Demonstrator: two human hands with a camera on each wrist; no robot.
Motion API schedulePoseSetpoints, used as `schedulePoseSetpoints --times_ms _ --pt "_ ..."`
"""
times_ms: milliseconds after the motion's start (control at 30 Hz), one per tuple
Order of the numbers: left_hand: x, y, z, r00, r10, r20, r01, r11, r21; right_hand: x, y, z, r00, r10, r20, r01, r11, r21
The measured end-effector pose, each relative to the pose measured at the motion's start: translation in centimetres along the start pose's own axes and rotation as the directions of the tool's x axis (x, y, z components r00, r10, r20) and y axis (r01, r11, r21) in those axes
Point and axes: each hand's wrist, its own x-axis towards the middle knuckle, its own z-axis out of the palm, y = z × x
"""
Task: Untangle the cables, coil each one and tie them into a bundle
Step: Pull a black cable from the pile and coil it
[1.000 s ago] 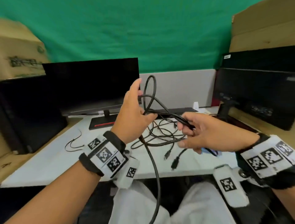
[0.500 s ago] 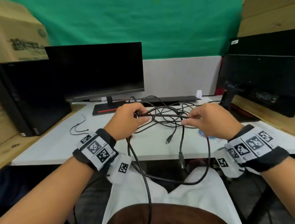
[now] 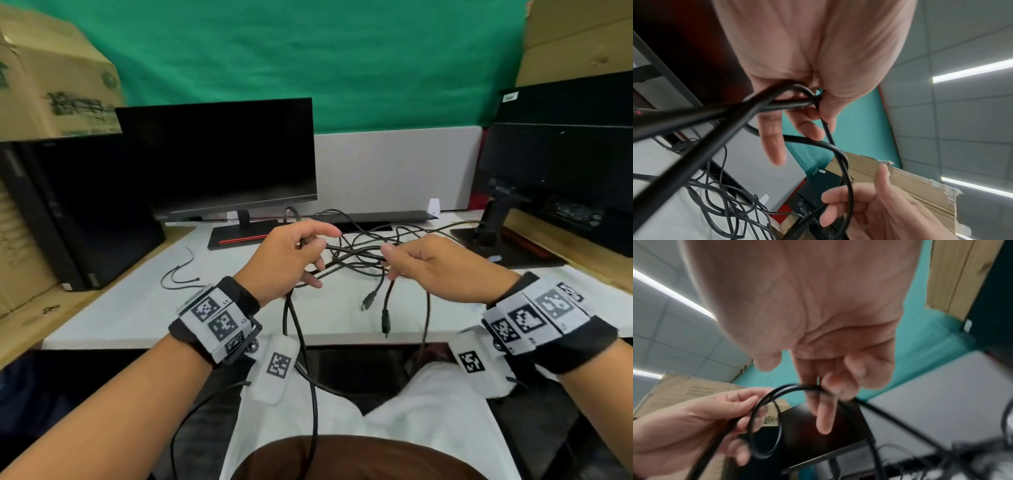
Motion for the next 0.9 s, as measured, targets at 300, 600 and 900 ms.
schedulePoseSetpoints --times_ms 300,600,900 --pt "-1.1 0.6 1.9 0.974 0.037 0.223 -0.052 0.997 0.062 1.2 -1.4 1.8 0.907 0.384 -0.175 -0.149 0.68 0.718" --pt "0.6 -0.4 -0.6 0.967 -0.241 -0.086 0.189 0.9 -0.394 0.2 0.1 3.7 0.994 -0.098 -0.045 0.107 0.94 0.325" --pt "-0.5 0.2 2.1 0.956 -0.196 0.216 0.262 0.905 -0.336 -0.6 -0.4 6.7 0.965 -0.125 0.232 0.226 0.847 -0.481"
